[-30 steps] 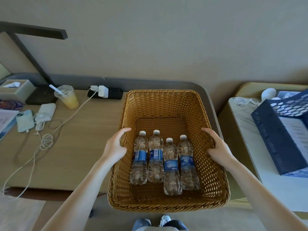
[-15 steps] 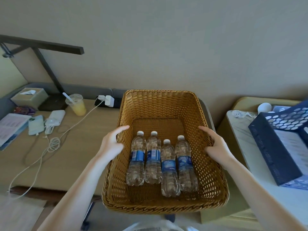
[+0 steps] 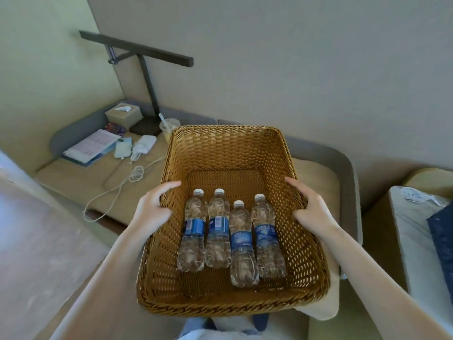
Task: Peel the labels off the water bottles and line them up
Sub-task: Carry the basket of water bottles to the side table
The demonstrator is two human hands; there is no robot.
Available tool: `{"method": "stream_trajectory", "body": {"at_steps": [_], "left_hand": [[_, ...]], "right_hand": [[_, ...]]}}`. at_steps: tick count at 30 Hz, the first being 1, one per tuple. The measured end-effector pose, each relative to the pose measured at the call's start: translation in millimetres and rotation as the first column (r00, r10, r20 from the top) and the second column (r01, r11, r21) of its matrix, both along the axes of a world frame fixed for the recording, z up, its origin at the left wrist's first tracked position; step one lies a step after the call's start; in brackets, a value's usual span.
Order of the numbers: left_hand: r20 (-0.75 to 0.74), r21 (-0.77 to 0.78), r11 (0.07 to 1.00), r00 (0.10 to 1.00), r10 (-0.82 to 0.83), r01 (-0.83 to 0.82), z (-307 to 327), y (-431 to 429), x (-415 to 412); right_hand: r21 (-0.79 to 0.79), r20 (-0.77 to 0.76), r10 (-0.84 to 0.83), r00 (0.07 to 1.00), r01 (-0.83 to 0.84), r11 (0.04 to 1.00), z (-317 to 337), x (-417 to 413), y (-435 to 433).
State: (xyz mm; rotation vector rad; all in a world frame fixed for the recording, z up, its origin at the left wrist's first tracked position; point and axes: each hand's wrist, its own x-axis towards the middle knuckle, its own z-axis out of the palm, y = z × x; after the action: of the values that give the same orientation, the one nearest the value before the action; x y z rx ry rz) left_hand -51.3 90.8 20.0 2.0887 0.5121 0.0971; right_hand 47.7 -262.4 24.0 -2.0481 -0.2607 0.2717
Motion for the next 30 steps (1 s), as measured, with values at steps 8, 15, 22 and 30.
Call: {"method": "stream_trajectory", "body": {"at_steps": [8, 15, 22, 30], "left_hand": [[0.084, -0.085, 0.950, 0.948, 0.307, -0.301, 8, 34, -101], [0.197, -0.049, 0.868, 0.847, 0.494, -0.495, 22, 46, -202], [0.162, 0.072, 0.730, 0.730, 0.664, -0.680, 24, 58, -326], [0.062, -0.022, 0.606, 0.604, 0.795, -0.795, 20, 78, -491]], "right_hand": [[-0.014, -0.003, 0.266, 0.964, -0.266, 0.964, 9, -2, 76], [-0.081, 0.066, 0.472, 0.879, -0.466, 0.881, 16, -39, 155], [-0.023, 0.063, 0.597, 0.800, -0.596, 0.802, 6, -123, 229], [0.095, -0.053, 0.761, 0.646, -0.756, 0.648, -6, -246, 314]]}}
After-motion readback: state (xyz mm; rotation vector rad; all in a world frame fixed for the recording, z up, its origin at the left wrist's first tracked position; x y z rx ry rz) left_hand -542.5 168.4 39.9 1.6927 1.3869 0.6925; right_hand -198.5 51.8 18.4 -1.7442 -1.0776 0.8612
